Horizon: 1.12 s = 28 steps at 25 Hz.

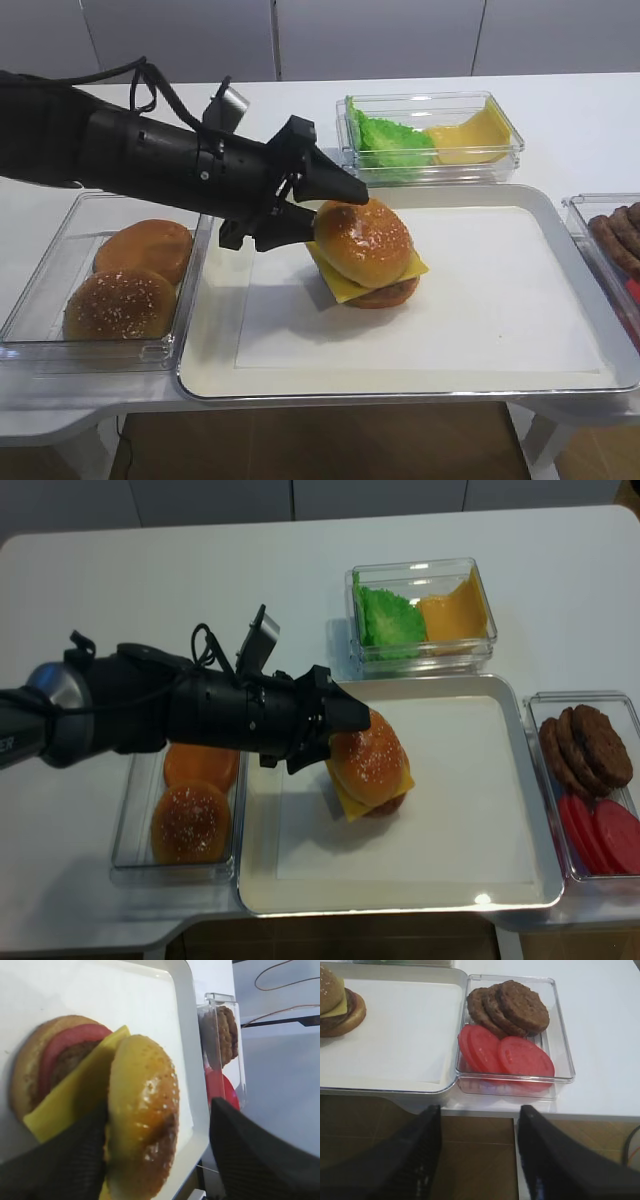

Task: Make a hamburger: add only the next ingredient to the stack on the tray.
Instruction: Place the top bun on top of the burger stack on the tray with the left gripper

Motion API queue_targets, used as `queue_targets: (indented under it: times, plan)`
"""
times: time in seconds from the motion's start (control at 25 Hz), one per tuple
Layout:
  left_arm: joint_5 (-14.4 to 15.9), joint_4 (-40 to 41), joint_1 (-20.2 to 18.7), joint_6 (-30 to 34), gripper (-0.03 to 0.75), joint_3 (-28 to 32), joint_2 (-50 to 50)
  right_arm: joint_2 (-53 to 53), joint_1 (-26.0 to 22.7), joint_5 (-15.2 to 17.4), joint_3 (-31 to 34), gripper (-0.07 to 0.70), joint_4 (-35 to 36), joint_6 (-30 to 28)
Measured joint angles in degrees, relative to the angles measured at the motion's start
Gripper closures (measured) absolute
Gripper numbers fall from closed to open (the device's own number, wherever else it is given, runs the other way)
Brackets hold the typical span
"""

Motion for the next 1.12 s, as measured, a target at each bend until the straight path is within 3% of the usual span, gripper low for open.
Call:
queue_targets:
  times: [0.08, 0.36, 1.12]
  plan:
    - [-1.46, 0.14, -0.82, 0.1, 0.274, 0.0, 0.0, 0.0, 0.0, 0.0, 0.0, 0.263, 0.0, 0.0]
    - [-2.04, 0.2, -1.28, 0.68, 0.274, 0.0, 0.0, 0.0, 0.0, 0.0, 0.0, 0.295, 0.0, 0.0]
    - [-3.08, 0.62, -1.28, 5.45, 0.217, 0.0, 0.0, 0.0, 0.0, 0.0, 0.0, 0.486, 0.0, -0.14]
